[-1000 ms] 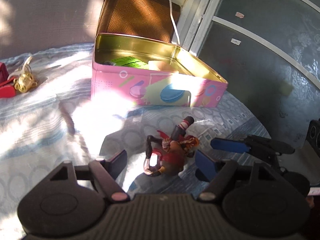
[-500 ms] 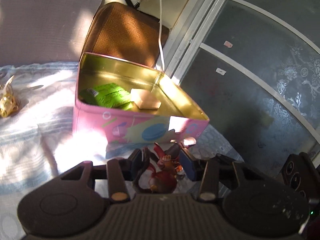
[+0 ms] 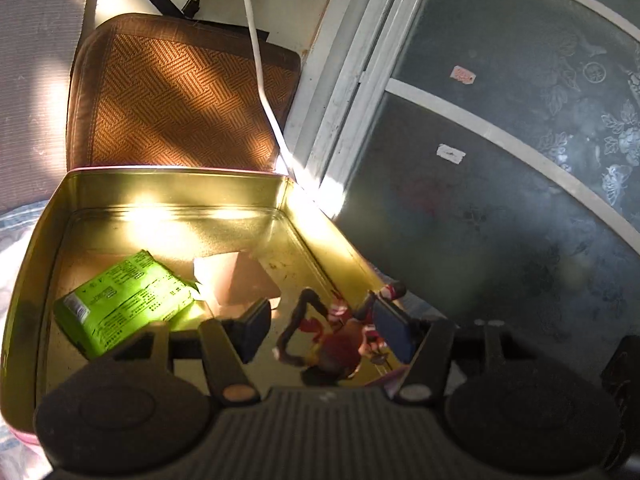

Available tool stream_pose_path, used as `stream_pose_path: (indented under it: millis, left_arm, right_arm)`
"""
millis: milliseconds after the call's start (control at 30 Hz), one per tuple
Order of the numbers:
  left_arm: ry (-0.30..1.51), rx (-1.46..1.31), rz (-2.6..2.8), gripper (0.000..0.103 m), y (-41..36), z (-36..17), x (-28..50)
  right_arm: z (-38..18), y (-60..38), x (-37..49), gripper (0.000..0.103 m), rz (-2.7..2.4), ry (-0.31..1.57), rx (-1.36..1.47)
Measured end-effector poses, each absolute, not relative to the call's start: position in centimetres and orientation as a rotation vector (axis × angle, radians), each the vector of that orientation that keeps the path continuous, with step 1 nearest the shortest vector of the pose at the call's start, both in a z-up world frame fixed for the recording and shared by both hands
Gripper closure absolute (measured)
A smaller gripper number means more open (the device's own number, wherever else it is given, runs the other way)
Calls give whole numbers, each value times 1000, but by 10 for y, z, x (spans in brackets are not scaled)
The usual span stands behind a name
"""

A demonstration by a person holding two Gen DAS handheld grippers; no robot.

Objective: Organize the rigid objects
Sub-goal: 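Grasp the red figurine with the right tool and drop it into the tin, then move the right tool back to the white charger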

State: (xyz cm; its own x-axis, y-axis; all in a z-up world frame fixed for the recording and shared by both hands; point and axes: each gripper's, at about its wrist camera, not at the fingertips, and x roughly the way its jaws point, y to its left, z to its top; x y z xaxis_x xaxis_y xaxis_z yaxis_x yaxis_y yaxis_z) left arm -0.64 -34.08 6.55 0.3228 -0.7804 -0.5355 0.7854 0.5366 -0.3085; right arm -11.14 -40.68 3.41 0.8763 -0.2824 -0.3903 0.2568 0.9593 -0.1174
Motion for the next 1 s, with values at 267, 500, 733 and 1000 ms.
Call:
stream_pose_path:
  millis: [267, 500, 733, 1000]
  left_arm:
    - [627, -12, -957, 22, -281, 61, -22]
    - [620, -48, -794, 19, -177, 53, -16]
    - [624, -107, -516, 18, -47, 28, -7]
    - [592, -119, -31, 18, 90, 4, 19]
  right_arm:
    - [33, -401, -169, 29, -360, 329, 41]
    - [22, -345, -179, 30, -178, 335, 159]
    - [6, -283, -151, 39, 20, 491, 187]
    - [13, -215, -85, 53, 194, 571, 189]
